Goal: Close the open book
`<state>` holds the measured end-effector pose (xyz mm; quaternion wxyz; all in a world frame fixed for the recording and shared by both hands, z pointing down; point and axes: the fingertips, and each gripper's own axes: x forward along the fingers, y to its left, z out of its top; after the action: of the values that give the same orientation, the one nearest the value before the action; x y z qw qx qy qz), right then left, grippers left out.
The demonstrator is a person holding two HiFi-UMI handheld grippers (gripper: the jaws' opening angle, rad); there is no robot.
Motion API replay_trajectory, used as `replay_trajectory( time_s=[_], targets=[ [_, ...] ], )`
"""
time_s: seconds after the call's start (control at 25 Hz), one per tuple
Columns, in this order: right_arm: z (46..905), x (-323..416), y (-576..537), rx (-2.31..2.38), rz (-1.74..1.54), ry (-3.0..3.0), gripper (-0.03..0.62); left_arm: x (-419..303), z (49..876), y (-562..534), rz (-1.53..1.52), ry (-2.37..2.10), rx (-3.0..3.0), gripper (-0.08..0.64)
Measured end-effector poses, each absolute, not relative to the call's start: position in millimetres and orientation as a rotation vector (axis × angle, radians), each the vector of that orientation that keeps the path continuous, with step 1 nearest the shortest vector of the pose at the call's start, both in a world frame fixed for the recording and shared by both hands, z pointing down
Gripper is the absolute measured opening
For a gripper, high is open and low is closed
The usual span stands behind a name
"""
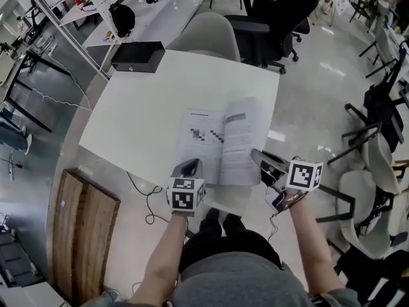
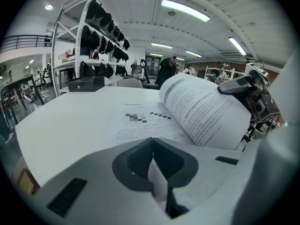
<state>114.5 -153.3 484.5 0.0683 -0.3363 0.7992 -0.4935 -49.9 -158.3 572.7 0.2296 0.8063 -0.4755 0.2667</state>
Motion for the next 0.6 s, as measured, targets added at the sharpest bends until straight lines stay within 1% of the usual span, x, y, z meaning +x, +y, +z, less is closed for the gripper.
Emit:
replay_trajectory(
  time_s=[0.6],
  targets=[
    [497, 64, -166, -1.003, -1.558, 2.399, 0.026, -80, 574, -160, 0.713, -1.338, 2.181, 0.007]
  ],
)
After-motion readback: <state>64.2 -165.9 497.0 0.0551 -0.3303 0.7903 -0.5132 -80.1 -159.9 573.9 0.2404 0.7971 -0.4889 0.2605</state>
